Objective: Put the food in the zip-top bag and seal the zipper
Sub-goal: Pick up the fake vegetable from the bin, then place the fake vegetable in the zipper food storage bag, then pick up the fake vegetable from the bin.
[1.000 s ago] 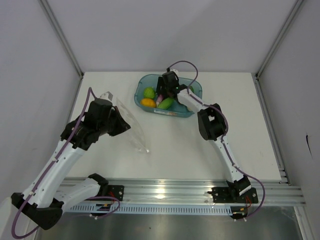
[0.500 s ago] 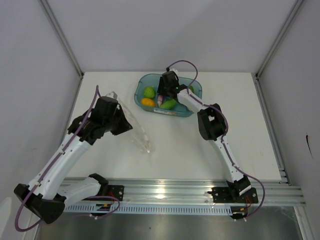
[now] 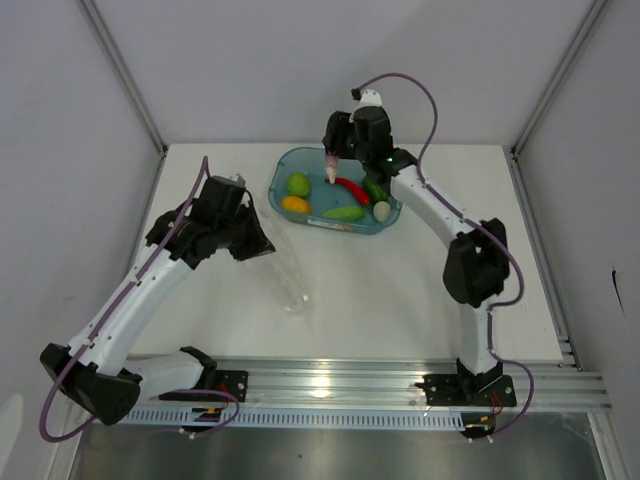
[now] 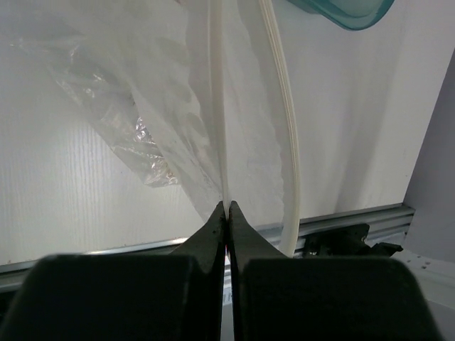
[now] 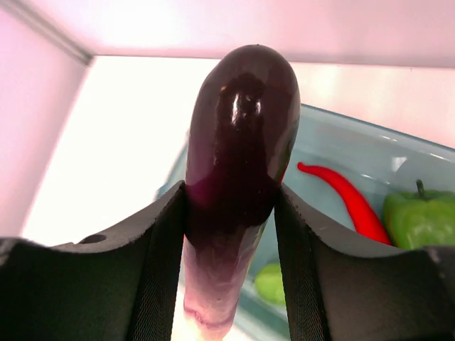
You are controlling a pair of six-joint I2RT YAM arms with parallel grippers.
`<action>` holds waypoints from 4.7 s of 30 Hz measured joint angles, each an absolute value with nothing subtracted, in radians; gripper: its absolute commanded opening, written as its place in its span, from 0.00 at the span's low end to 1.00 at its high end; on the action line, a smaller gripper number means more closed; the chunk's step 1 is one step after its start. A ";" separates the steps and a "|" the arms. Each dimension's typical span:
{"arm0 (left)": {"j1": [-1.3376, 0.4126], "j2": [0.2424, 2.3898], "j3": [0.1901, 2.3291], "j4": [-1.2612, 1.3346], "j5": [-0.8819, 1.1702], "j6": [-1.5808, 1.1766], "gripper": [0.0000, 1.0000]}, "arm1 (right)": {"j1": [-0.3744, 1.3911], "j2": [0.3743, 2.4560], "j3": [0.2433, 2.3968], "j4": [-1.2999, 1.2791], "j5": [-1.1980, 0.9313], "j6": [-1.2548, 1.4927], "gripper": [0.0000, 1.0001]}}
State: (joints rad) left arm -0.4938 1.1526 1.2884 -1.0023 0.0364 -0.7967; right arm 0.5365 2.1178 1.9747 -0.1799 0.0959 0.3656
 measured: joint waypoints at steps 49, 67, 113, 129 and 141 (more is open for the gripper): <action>-0.408 1.180 1.272 -0.952 0.278 -0.890 0.01 | 1.156 1.394 1.022 0.360 0.411 0.257 0.02; -0.398 1.156 1.217 -0.925 0.301 -0.886 0.01 | 1.168 1.398 1.053 0.134 0.402 0.204 0.86; -0.397 1.006 1.123 -0.849 0.285 -0.804 0.01 | 0.418 2.379 2.143 -0.421 -0.177 -0.069 0.69; -0.402 1.005 1.092 -0.814 0.296 -0.802 0.01 | 0.445 2.528 2.247 -0.475 -0.053 -0.190 0.65; -0.402 1.005 1.092 -0.809 0.296 -0.802 0.01 | 0.461 2.556 2.250 -0.506 -0.023 -0.239 0.45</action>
